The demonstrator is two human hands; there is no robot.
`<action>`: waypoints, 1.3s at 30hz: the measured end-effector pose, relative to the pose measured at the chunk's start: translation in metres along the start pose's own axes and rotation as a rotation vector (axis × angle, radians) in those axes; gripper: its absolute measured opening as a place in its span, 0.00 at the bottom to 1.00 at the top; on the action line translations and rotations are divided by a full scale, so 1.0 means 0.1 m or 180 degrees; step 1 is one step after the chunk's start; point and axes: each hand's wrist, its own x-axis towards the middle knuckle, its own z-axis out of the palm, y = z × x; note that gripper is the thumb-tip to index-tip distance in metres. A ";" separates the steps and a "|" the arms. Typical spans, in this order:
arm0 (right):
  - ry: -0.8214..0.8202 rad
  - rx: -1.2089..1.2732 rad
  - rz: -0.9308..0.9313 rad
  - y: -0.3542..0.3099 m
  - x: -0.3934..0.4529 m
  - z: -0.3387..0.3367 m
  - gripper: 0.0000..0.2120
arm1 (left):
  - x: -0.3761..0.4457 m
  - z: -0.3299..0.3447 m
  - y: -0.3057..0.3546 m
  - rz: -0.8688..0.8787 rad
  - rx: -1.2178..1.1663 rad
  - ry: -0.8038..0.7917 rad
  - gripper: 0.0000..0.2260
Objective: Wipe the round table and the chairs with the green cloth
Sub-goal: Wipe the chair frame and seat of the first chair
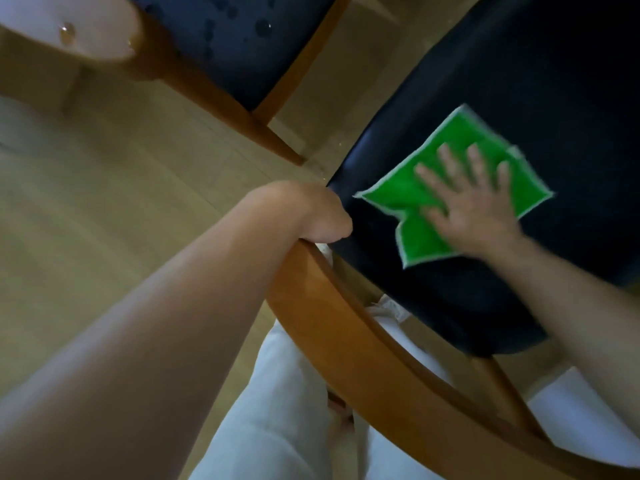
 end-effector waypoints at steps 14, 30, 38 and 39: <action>-0.0249 -0.0151 -0.0577 -0.56 -0.83 0.38 0.34 | -0.44 0.47 0.00 -0.0170 -0.0357 0.2576 0.17; 0.0226 -0.0170 -0.0959 -1.00 -0.35 0.26 0.30 | -0.42 0.48 0.04 -0.0107 -0.0759 0.3104 0.11; -0.0197 -0.1113 -0.2588 0.72 -1.79 0.56 0.46 | -0.48 0.45 0.08 -0.0145 -0.0761 0.2975 0.11; -0.0275 -0.1112 -0.2638 0.82 -1.79 0.54 0.47 | -0.48 0.46 0.07 -0.0164 -0.0748 0.2956 0.11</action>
